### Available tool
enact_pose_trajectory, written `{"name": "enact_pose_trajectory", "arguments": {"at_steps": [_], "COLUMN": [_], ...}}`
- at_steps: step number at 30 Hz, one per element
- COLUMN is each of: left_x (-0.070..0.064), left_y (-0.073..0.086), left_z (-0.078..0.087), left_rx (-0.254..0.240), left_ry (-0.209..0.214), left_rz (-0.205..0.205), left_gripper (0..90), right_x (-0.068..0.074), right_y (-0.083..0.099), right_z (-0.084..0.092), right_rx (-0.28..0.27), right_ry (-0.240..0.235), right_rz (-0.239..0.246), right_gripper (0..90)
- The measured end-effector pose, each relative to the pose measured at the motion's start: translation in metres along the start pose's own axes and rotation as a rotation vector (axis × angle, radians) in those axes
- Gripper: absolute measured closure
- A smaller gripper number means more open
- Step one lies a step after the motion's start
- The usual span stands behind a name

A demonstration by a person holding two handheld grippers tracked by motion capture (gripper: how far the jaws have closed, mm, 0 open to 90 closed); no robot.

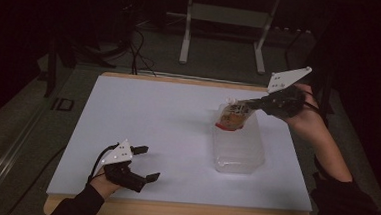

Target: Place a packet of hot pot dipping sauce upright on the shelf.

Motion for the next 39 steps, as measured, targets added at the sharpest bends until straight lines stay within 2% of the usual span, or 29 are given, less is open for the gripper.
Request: {"name": "enact_pose_trajectory", "arguments": {"at_steps": [7, 16, 22, 29, 39], "left_x": [0.002, 0.005, 0.008, 0.008, 0.007], "left_y": [0.000, -0.001, 0.001, 0.002, 0.001], "left_z": [0.001, 0.004, 0.005, 0.005, 0.005], "left_rx": [-0.045, -0.053, -0.055, -0.055, -0.057], "left_ry": [0.004, -0.004, -0.006, 0.001, 0.013], "left_rz": [0.013, 0.011, 0.032, 0.038, 0.039], "left_gripper": [4.3, 4.3, 4.3, 4.3, 4.3], "right_x": [-0.016, -0.031, -0.033, -0.033, -0.034], "right_y": [0.013, 0.029, 0.038, 0.045, 0.037], "right_z": [-0.007, -0.019, -0.033, -0.045, -0.054], "right_rx": [-0.004, 0.014, 0.049, 0.085, 0.082], "right_ry": [0.024, 0.040, 0.053, 0.061, 0.065], "right_rz": [-0.010, -0.019, -0.002, 0.016, 0.050], "right_gripper": [90.0, 90.0, 90.0, 90.0, 90.0]}}
Point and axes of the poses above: each handheld gripper's, and its own axes: z roughly backward along the jaws, y roughly out of its underside, x roughly to its left, the point moved 10 cm from there along -z, roughly forward along the jaws, and after that the axes turned 14 degrees about y, right-handed, at the moved point
